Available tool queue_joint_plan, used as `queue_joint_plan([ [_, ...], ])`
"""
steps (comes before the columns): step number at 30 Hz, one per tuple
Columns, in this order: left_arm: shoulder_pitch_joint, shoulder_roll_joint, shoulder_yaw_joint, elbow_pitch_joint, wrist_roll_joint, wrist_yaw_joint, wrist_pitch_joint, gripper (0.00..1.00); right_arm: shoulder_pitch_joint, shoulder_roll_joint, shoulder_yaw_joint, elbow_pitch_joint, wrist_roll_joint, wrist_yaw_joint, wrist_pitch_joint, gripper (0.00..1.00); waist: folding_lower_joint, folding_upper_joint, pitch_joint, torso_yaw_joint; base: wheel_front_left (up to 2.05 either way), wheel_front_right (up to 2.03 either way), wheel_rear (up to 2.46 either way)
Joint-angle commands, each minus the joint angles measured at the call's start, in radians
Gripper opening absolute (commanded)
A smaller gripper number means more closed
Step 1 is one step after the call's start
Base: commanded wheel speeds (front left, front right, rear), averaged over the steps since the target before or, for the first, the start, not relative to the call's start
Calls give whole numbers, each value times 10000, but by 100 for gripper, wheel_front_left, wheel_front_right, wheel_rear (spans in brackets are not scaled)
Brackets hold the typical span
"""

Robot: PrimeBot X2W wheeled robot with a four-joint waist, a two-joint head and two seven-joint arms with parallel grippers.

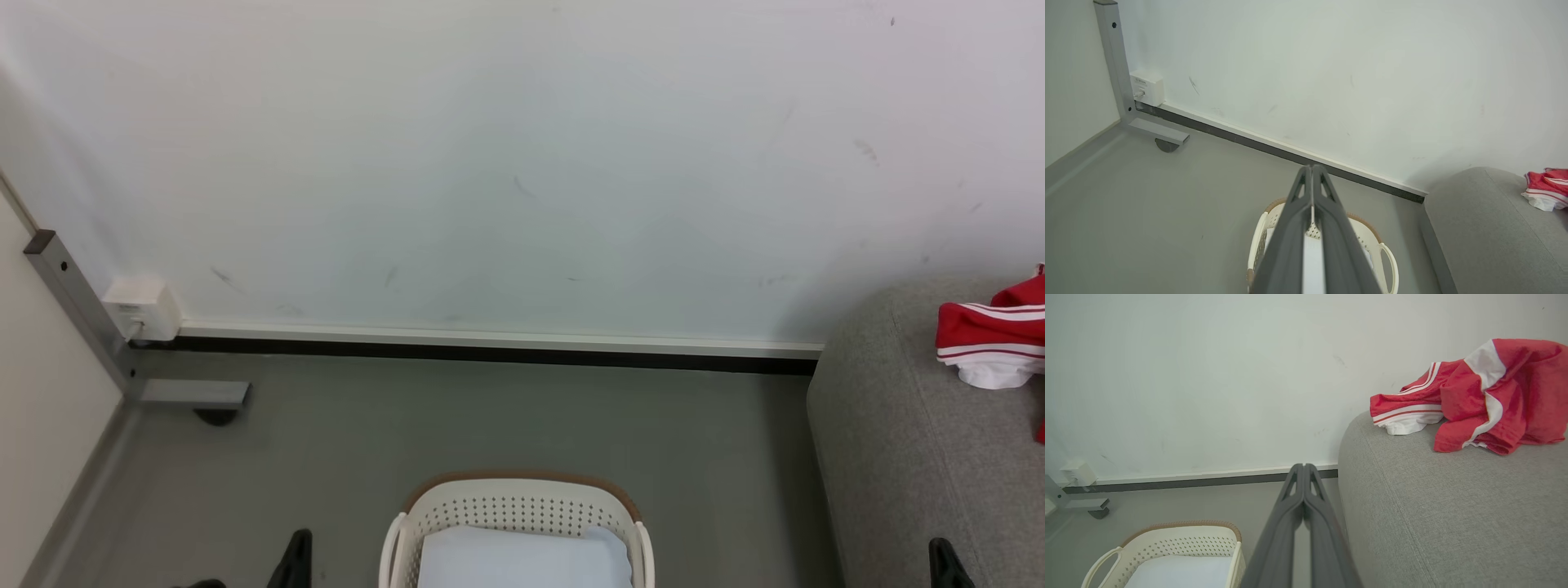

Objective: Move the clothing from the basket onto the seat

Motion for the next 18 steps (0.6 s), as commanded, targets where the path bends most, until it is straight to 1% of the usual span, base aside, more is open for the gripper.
queue_joint_plan([
  [1,-271,32,72,-192,-362,-28,61,0,-332,-85,-11,-136,377,-2,49,0,0,-1,4,-4,0,0,0],
  [18,-508,6,333,-416,-3118,-66,767,0,-777,-113,67,-113,3464,-5,745,0,0,-1,91,-36,0,0,0],
])
